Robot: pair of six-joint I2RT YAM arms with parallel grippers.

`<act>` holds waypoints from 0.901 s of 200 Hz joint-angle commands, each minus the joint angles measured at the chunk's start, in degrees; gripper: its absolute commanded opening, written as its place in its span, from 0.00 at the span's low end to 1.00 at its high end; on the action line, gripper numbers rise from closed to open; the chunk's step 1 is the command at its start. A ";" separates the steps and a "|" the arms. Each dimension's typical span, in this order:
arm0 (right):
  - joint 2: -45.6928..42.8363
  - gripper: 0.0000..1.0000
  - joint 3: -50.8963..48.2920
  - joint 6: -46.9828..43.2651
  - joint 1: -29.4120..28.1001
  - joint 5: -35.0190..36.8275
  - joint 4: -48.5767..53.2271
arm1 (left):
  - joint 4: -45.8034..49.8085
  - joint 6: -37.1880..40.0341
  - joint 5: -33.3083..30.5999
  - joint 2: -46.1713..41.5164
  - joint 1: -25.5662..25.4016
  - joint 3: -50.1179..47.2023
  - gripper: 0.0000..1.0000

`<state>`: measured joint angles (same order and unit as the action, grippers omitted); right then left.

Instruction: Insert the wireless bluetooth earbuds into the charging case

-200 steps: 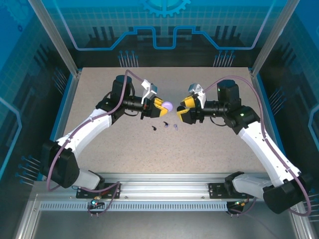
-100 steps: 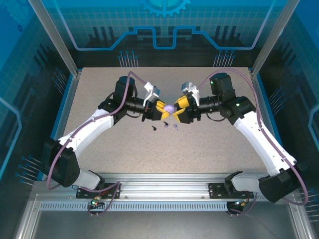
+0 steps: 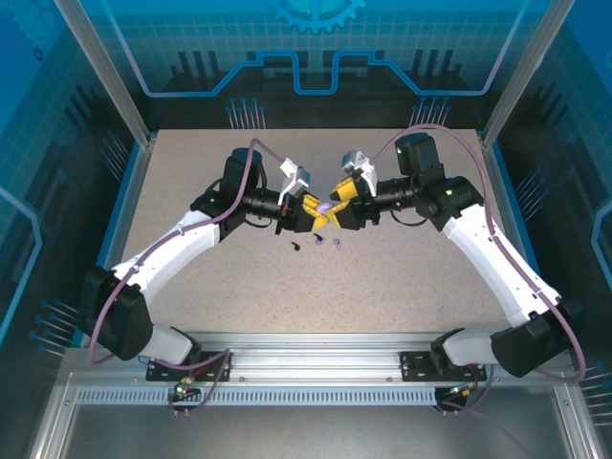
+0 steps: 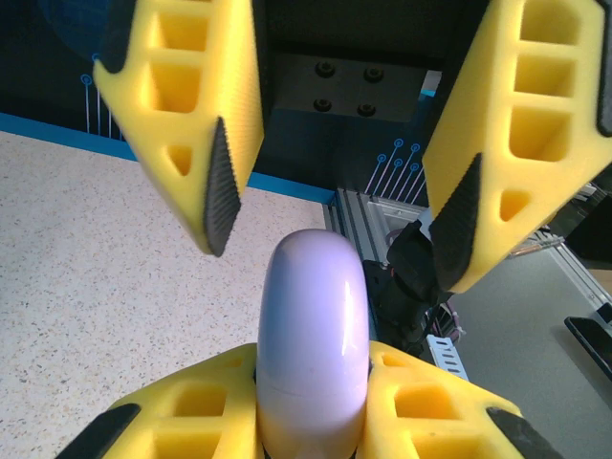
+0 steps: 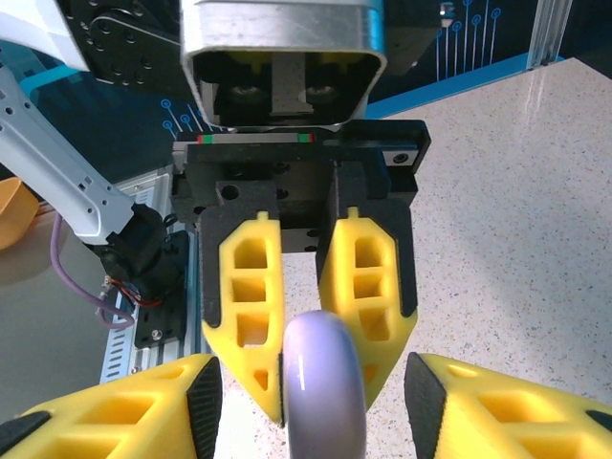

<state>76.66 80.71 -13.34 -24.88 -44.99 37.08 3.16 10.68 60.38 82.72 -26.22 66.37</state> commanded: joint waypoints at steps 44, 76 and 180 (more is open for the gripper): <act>1.58 0.55 2.18 1.07 -0.78 2.49 1.69 | 2.16 2.50 0.35 -3.00 -0.51 0.78 0.03; 1.66 0.55 2.15 1.63 -0.52 4.16 1.17 | 2.57 3.16 0.87 -3.43 -0.58 0.71 0.03; 1.69 0.54 2.13 5.30 1.85 7.93 -1.21 | 9.24 9.93 1.85 -5.07 -1.21 1.65 0.03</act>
<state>77.87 81.17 -9.34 -24.40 -40.71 36.88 10.96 16.97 58.76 80.40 -26.22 66.37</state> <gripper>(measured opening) 0.541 0.222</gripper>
